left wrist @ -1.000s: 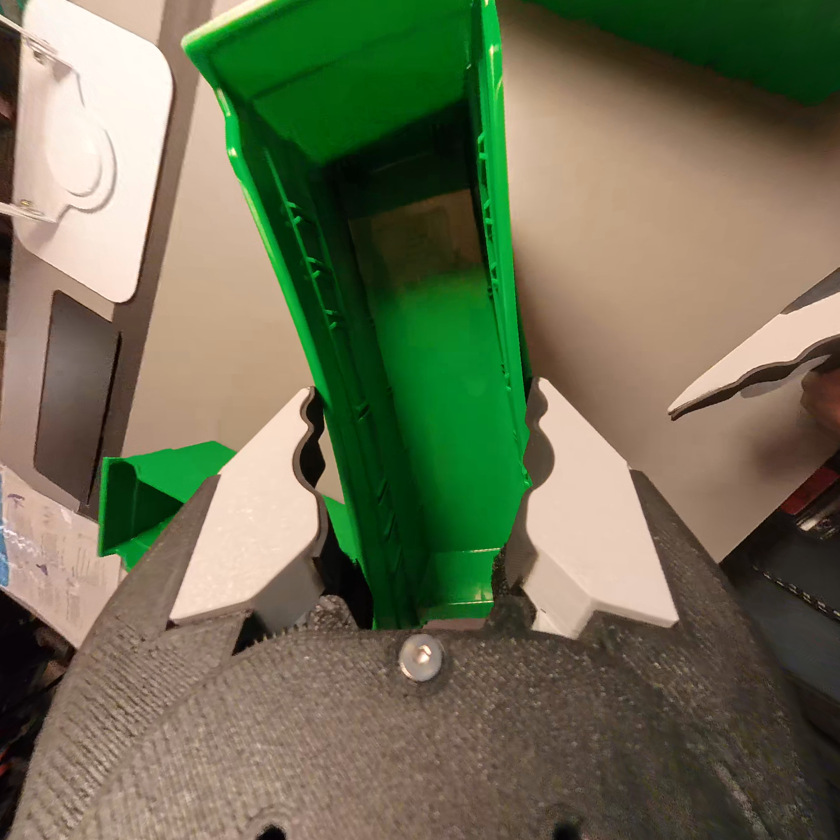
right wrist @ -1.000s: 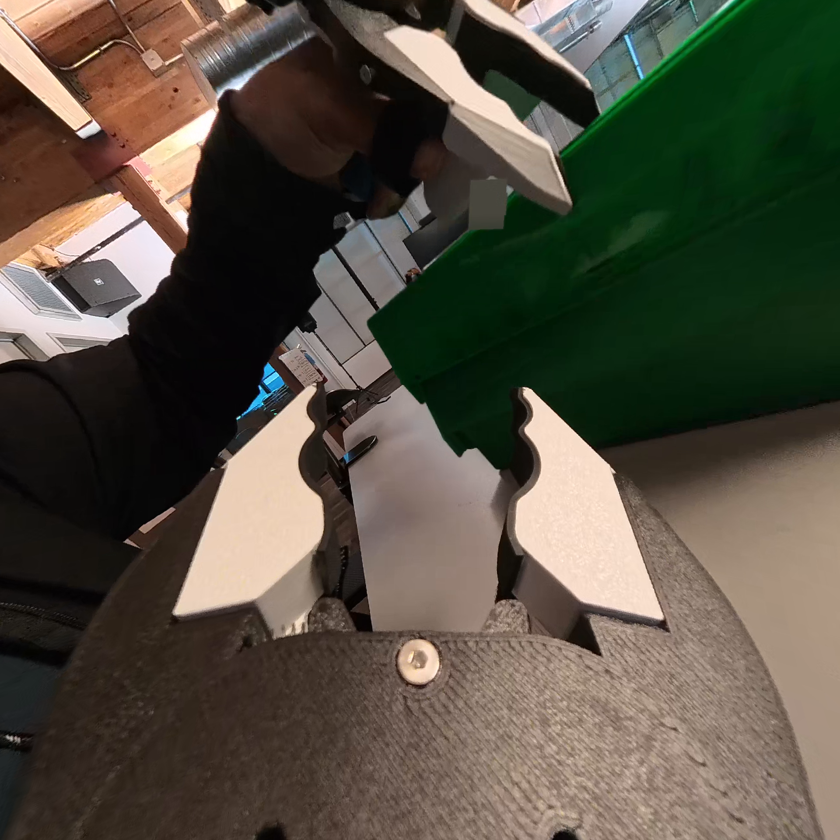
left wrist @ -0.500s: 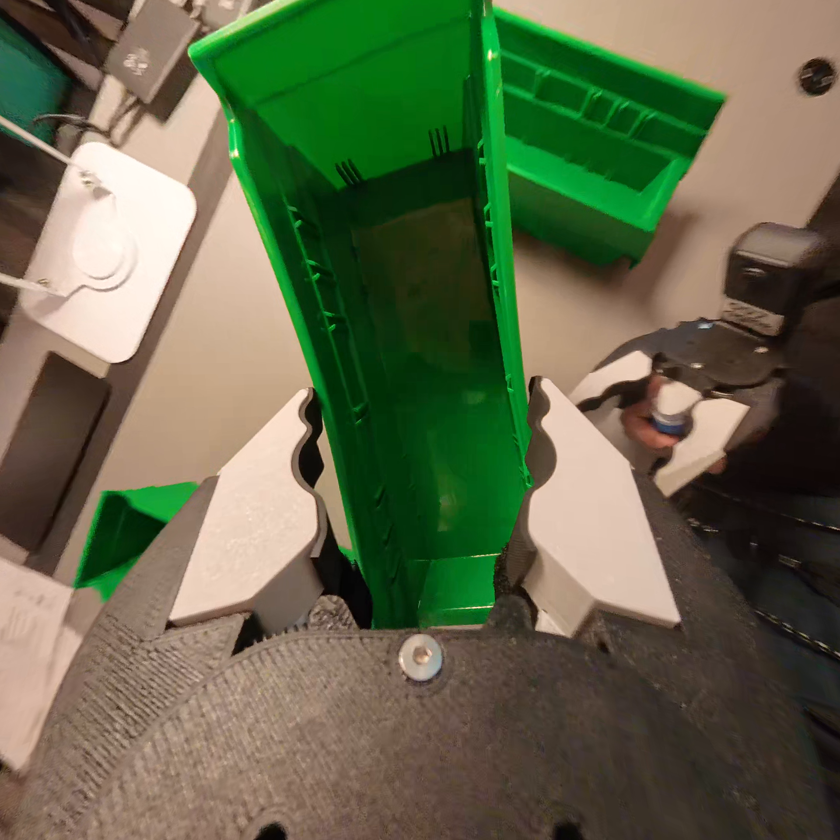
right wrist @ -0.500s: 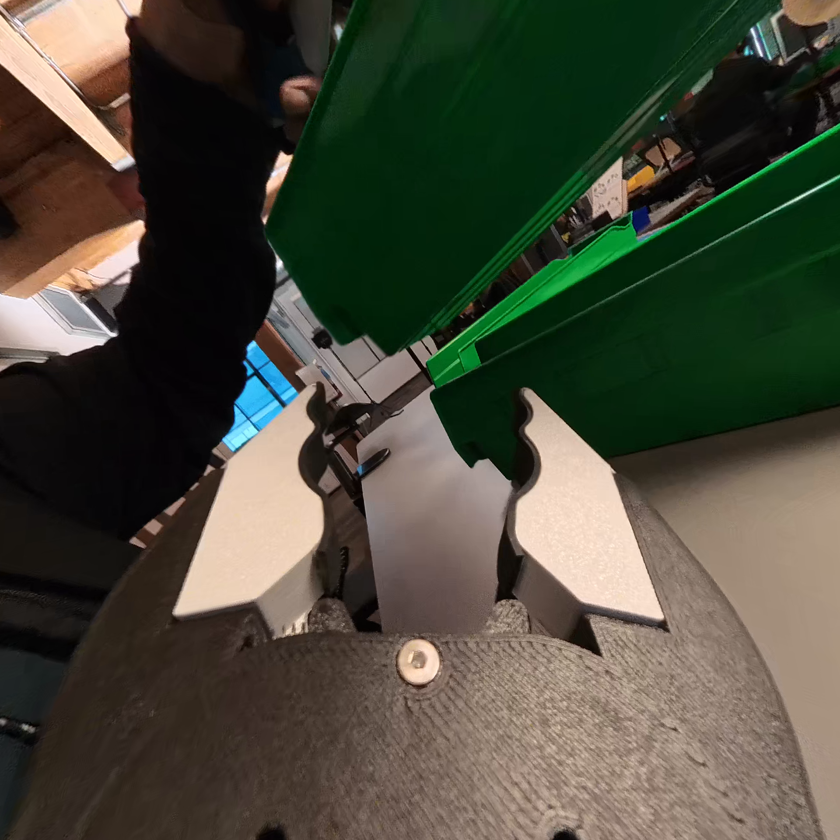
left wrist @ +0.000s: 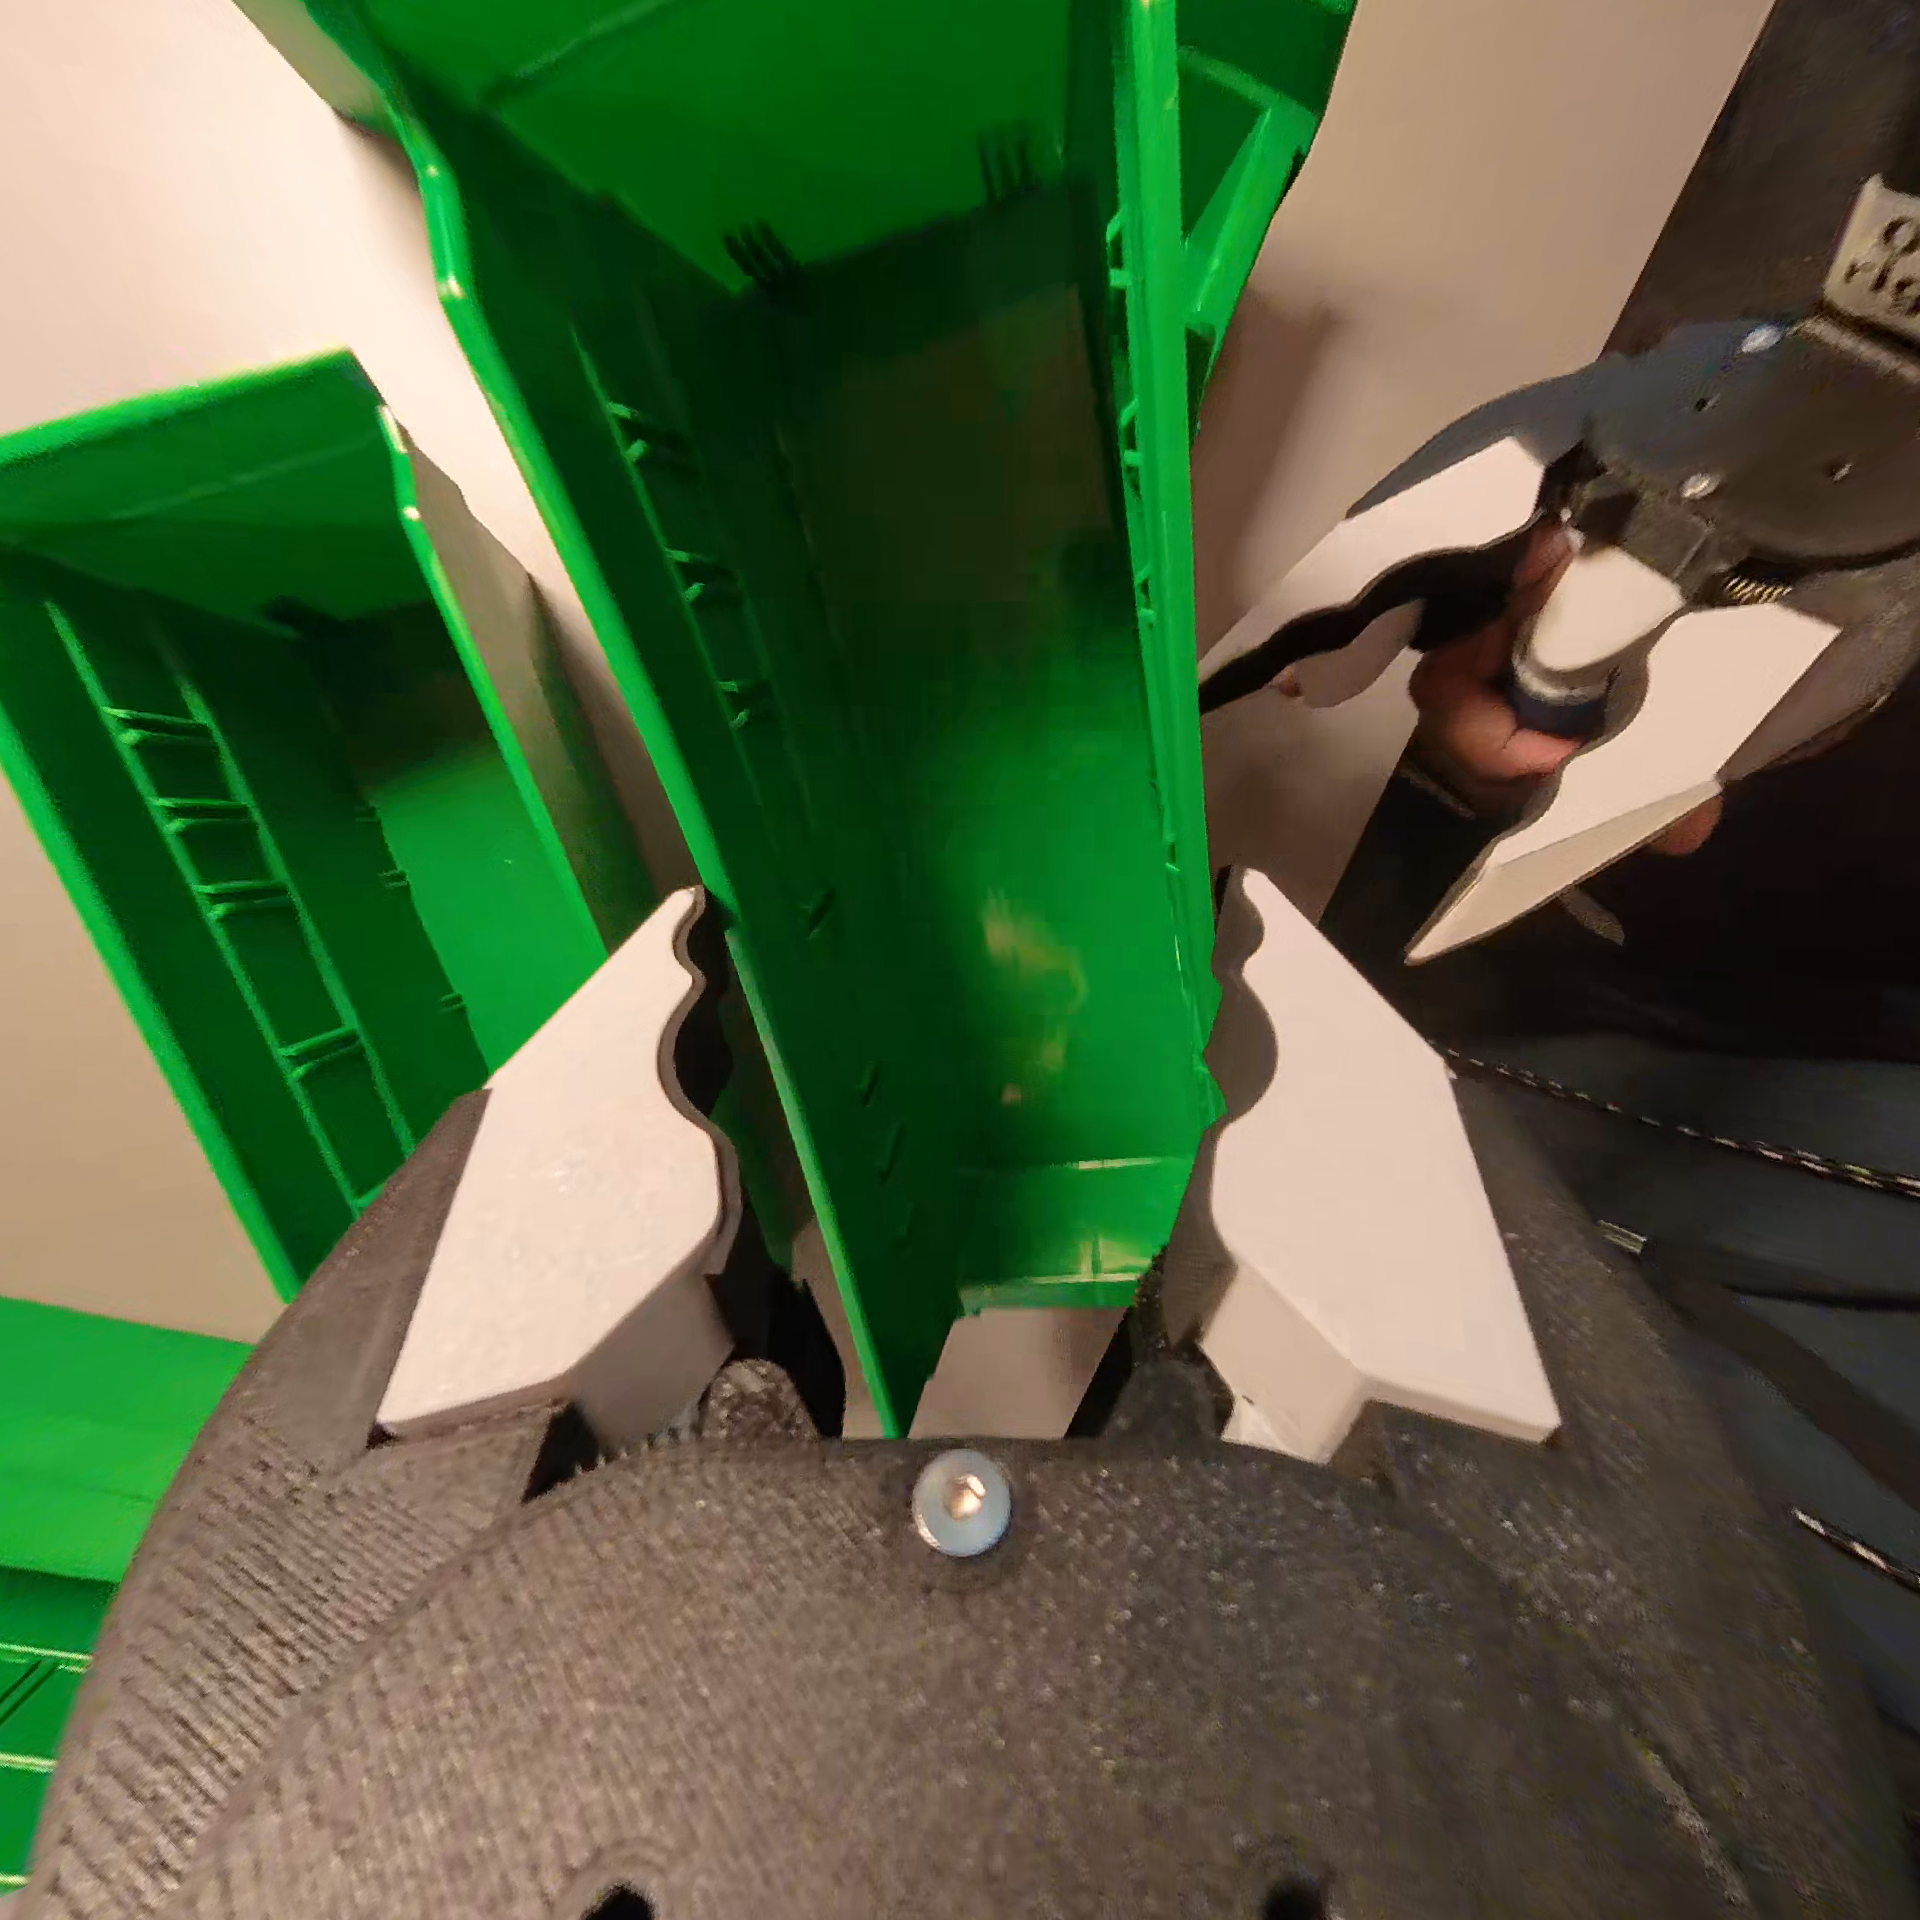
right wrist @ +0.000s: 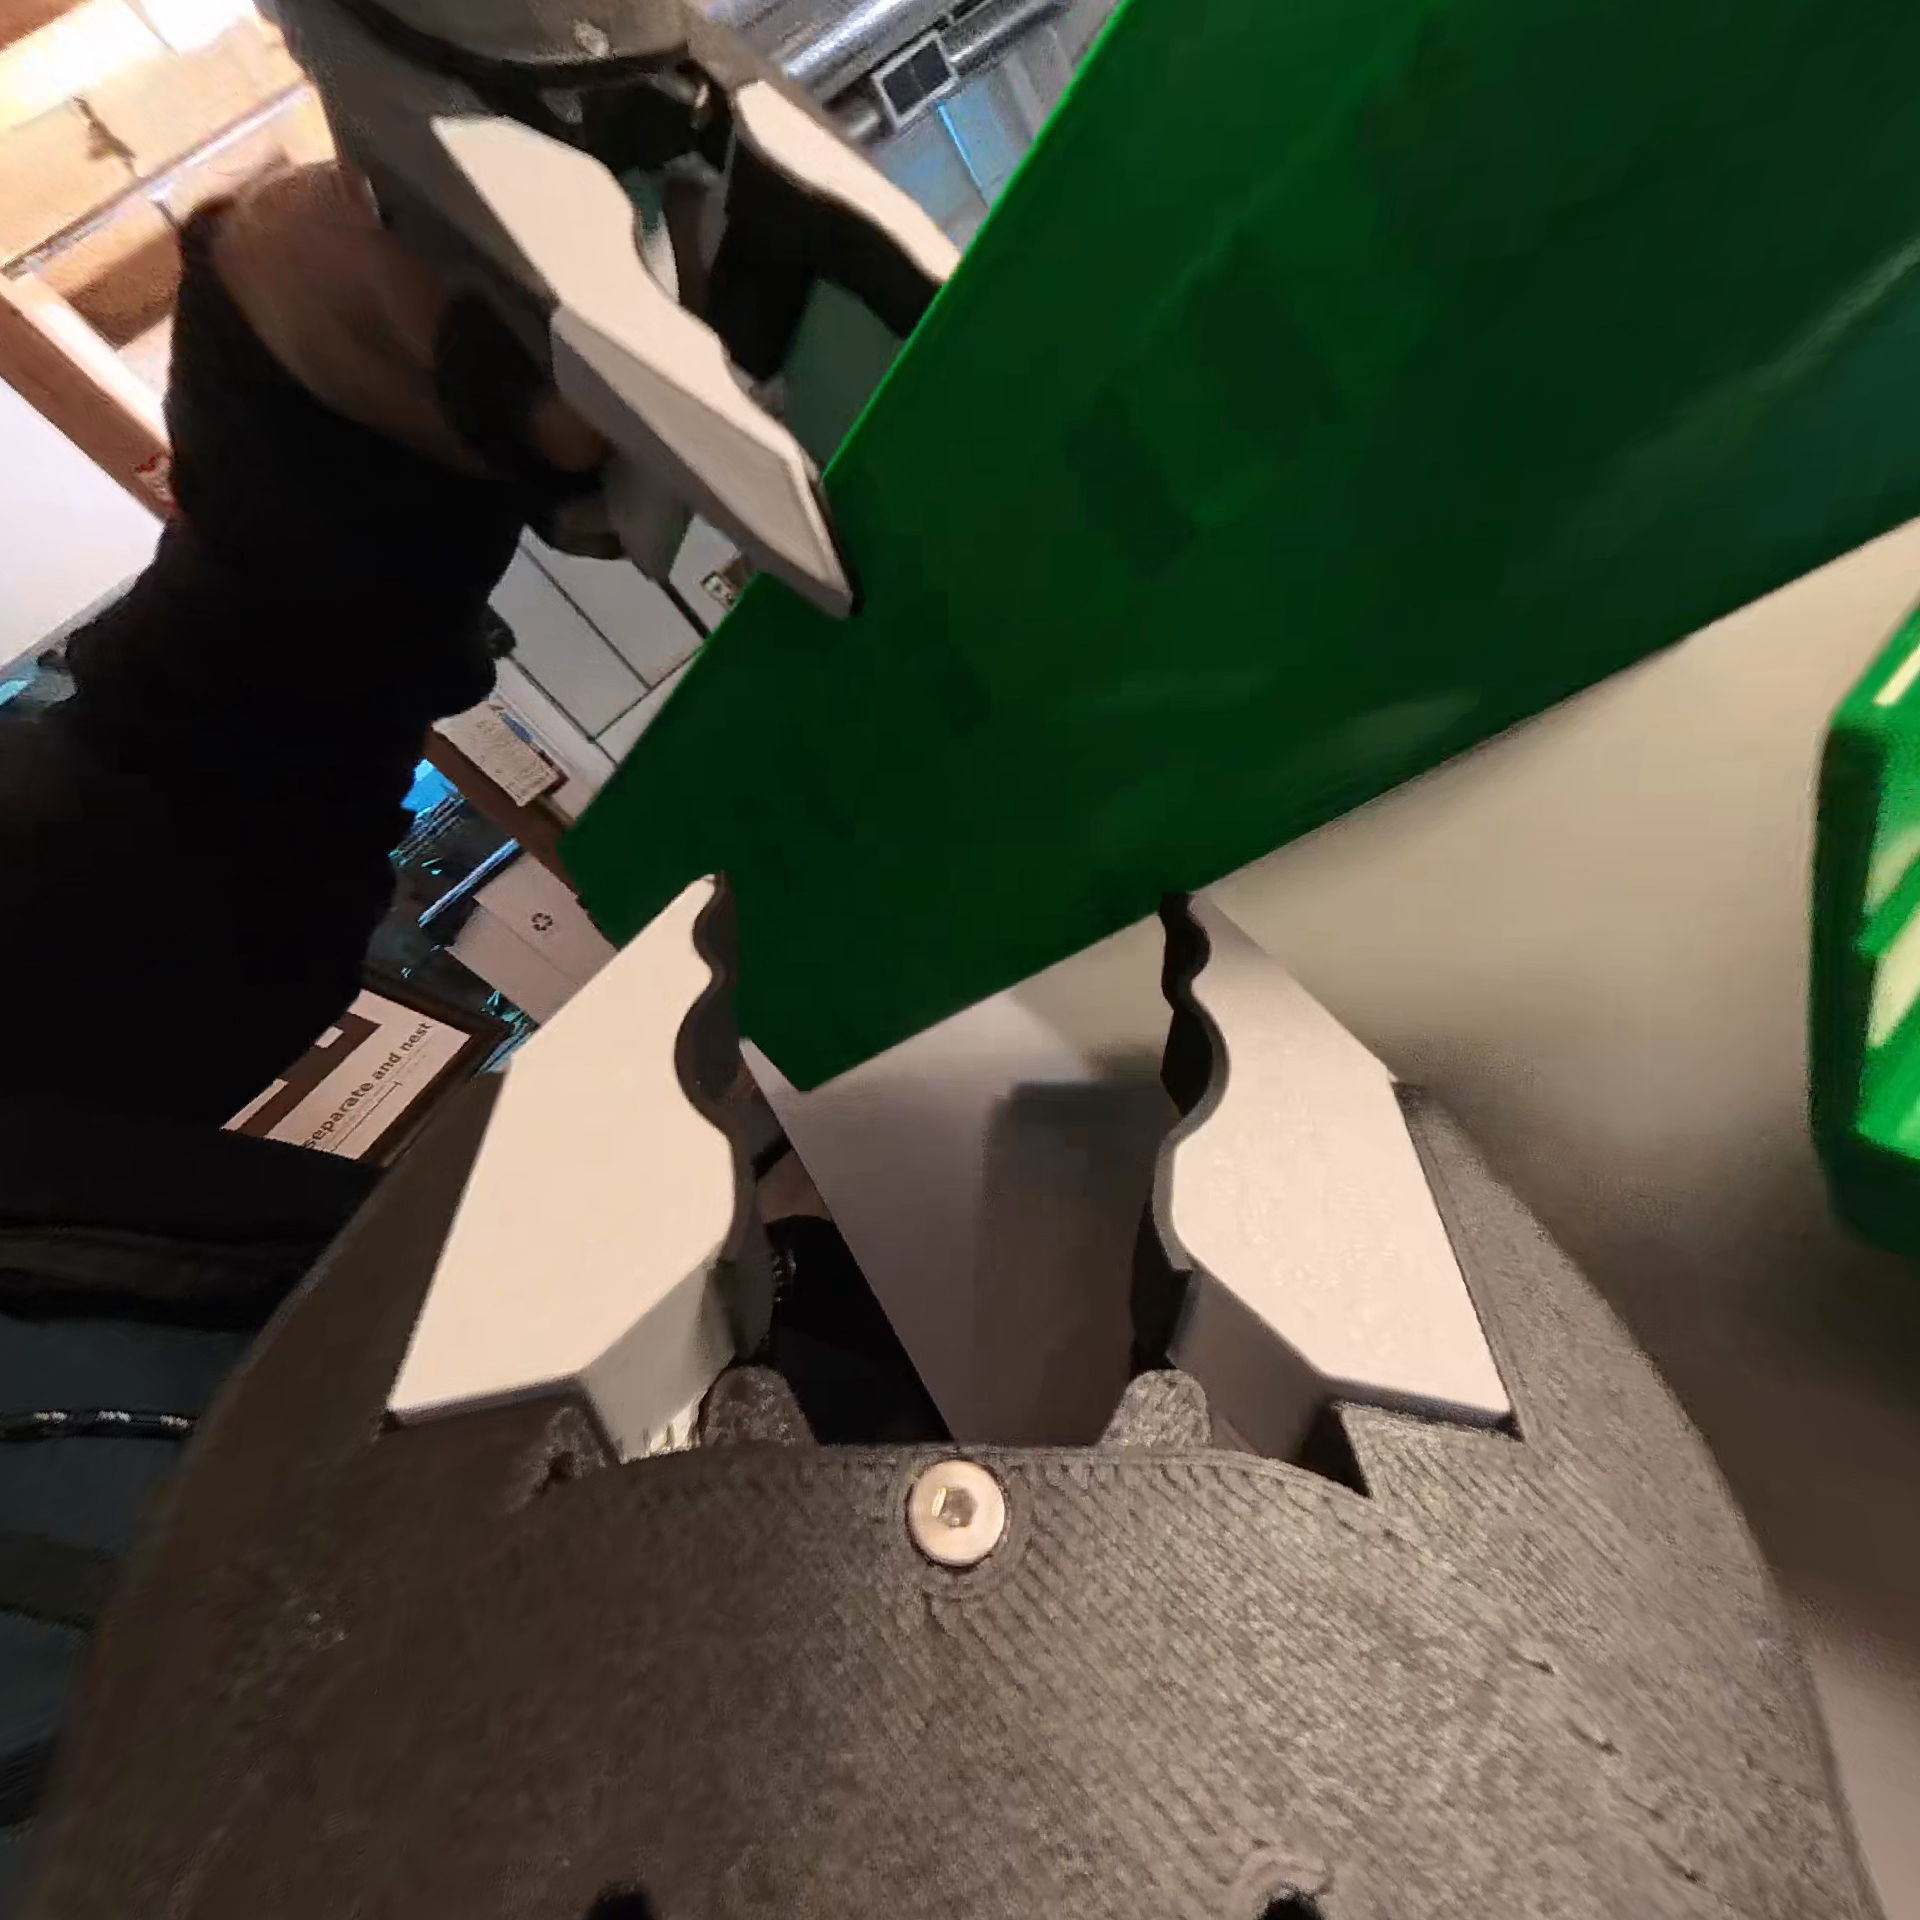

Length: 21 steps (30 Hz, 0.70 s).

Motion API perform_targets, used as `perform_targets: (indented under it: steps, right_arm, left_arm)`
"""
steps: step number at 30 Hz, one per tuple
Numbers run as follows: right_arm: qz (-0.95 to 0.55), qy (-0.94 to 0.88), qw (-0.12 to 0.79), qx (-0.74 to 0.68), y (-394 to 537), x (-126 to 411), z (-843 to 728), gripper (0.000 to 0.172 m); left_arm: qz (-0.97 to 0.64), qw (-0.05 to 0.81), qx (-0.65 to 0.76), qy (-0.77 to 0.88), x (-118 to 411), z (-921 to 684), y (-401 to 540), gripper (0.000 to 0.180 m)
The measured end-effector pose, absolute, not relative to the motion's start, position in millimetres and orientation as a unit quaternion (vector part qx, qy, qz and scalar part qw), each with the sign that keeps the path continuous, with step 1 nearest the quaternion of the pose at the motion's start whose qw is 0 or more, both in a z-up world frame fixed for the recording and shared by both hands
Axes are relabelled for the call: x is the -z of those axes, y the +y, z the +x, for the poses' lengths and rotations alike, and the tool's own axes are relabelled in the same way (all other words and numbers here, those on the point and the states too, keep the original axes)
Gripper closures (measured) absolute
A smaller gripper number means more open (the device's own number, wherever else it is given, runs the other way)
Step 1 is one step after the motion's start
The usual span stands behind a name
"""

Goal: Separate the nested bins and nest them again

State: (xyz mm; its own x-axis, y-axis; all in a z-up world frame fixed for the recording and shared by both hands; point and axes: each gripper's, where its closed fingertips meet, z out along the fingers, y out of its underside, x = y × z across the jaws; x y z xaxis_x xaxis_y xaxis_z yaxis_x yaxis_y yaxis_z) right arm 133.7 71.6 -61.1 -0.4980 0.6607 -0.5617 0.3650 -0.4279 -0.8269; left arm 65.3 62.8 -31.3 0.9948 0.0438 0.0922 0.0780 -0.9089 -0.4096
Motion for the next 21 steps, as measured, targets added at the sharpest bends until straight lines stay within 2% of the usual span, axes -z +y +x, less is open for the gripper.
perform_targets:
  steps: [15, 21]
  right_arm:
    - [-0.564, -0.487, 0.133, -0.654, 78, 91, 97, 0.088]
    - [-0.563, -0.499, 0.155, -0.640, 73, 91, 96, 0.087]
  left_arm:
    - [-0.980, 0.187, -0.030, -0.055, 82, 53, 44, 0.083]
    - [-0.971, 0.226, -0.056, -0.054, 87, 49, 65, 0.074]
